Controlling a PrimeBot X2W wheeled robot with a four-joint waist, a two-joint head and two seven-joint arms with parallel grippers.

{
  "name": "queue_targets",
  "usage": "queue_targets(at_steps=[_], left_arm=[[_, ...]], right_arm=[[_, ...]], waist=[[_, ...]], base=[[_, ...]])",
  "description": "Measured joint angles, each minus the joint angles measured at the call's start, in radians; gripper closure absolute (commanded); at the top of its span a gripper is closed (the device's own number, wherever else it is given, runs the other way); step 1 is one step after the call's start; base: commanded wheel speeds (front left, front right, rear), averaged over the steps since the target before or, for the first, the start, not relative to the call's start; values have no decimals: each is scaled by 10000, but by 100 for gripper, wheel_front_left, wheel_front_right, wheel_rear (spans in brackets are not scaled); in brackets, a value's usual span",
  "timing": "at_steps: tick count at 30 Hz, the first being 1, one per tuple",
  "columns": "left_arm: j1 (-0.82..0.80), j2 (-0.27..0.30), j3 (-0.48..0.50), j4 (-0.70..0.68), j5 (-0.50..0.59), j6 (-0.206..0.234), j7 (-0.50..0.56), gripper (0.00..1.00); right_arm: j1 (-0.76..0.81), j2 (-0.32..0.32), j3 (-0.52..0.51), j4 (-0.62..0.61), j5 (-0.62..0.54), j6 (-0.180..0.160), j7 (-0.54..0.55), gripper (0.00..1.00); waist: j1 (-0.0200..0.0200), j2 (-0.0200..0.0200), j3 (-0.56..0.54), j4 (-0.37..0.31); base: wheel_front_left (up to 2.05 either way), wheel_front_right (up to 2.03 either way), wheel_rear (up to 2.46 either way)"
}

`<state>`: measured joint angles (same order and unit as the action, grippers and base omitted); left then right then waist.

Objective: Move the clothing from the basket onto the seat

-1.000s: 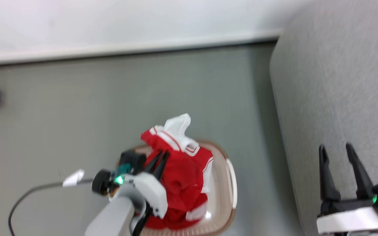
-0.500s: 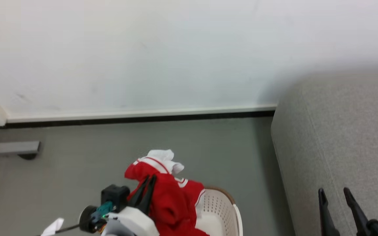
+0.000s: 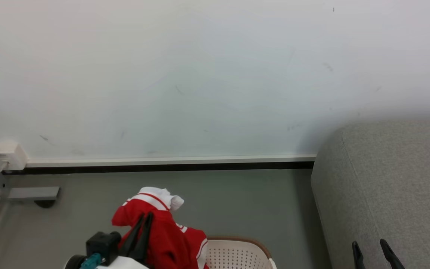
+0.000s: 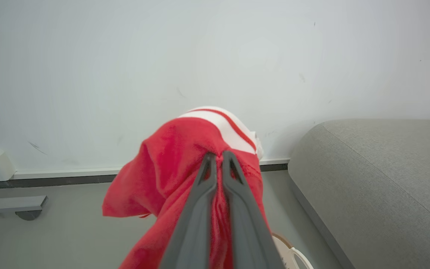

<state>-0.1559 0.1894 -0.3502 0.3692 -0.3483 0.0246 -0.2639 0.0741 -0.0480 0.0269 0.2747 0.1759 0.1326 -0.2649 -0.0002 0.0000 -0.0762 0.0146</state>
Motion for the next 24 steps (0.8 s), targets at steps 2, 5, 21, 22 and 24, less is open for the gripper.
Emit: queue_targets(at_steps=[2,5,21,22,24], left_arm=[[128,63,169,-151,102,-4,0,100],[184,113,274,-255,144,-17,0,100],[293,146,345,-876,378,-238,2,100],[264,140,290,-947,378,-245,13,100],[195,123,182,-1143,378,-343,94,100]], right_arm=[[91,0,-21,10,0,0,0,0],[115,-2,-31,17,-2,0,0,0],[-10,-50,932,-364,8,-2,0,0],[-86,-96,1183,-454,31,0,0,0],[-235,-178,1728,-587,109,0,0,0]], waist=[[0,0,-82,30],[0,0,-117,55],[2,0,-40,-9],[2,0,-38,-9],[2,0,-38,-10]], base=[[0,0,0],[0,0,0],[0,0,0],[0,0,0],[0,0,0]])
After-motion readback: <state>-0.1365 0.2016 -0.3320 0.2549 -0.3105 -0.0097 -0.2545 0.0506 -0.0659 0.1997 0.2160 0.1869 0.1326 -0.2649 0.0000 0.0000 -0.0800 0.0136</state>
